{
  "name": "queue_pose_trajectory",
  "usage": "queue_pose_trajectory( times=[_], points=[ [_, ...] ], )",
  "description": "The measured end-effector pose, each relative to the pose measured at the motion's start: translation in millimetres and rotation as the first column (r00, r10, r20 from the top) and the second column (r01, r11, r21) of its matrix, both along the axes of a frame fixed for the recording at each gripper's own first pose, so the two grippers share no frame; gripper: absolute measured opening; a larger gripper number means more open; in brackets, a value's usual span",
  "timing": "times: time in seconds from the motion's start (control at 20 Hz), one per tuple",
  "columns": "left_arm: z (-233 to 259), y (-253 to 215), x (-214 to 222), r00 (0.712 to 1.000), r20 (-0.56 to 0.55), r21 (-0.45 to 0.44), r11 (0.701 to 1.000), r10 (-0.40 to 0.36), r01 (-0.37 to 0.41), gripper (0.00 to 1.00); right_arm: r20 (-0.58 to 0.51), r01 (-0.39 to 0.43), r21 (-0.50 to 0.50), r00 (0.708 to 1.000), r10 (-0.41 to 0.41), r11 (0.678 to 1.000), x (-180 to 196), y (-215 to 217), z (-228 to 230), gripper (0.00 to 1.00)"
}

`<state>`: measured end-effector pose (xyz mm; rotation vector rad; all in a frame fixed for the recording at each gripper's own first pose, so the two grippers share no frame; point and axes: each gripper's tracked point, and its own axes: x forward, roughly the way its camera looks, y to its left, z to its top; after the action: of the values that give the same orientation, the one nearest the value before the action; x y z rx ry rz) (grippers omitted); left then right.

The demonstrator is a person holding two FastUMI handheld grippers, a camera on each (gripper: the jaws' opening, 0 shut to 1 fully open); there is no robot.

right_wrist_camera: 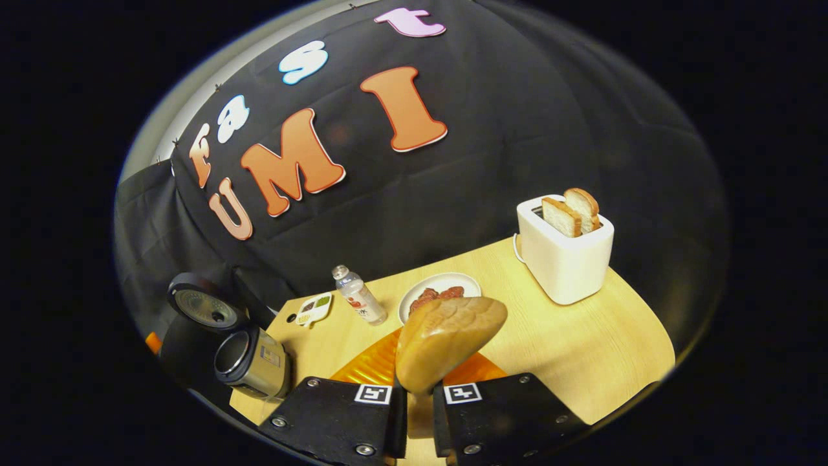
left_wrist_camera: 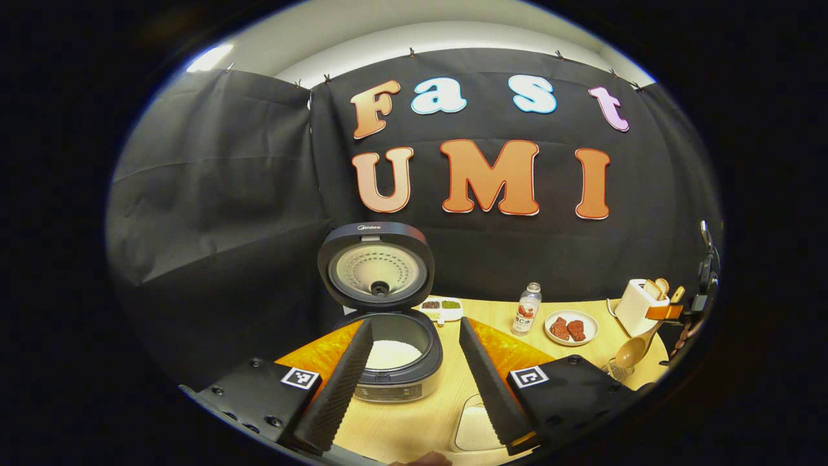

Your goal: Close the left gripper, press the button to open the rice cooker; take a wooden spoon from the chopstick holder with the right hand, scoop a spoonful of rice and pour it into the rice cooker, then put the wooden spoon back into the chopstick holder.

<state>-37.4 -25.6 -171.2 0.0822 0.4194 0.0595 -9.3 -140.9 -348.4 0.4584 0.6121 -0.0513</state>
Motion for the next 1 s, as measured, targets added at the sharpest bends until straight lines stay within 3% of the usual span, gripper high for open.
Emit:
queue_pose_trajectory(
  times=[0.1,0.3,0.65,0.75,0.95,1.0],
  points=[
    [5.6,-4.7,-2.6,1.0,0.005,0.018,1.0,0.004,-0.004,0.92,-0.016,0.015,-0.019,1.0,-0.015,1.0,-3.7,-14.5,-14.1,0.16],
    [9.7,-6.0,-12.0,0.999,0.009,0.048,0.998,0.033,-0.033,0.92,-0.047,0.036,0.036,0.998,-0.035,0.999,-5.9,-15.5,-36.4,0.16],
    [10.5,3.6,-16.5,0.997,0.019,0.057,0.995,0.08,-0.081,0.92,-0.176,-0.015,0.011,0.984,0.017,1.0,-33.8,-1.8,-78.3,0.19],
    [11.2,9.3,-11.4,0.996,0.021,0.052,0.995,0.084,-0.085,0.92,-0.192,-0.025,-0.002,0.981,0.025,1.0,-36.8,1.5,-79.0,0.16],
    [19.5,28.3,16.9,0.995,0.041,0.034,0.996,0.086,-0.088,0.92,-0.256,0.01,-0.044,0.966,-0.021,0.999,-48.9,-13.7,-83.6,0.3],
    [22.0,34.6,28.3,0.995,0.043,0.027,0.996,0.087,-0.089,0.92,-0.277,0.023,-0.054,0.96,-0.037,0.998,-55.8,-19.8,-81.8,0.25]
  ],
)
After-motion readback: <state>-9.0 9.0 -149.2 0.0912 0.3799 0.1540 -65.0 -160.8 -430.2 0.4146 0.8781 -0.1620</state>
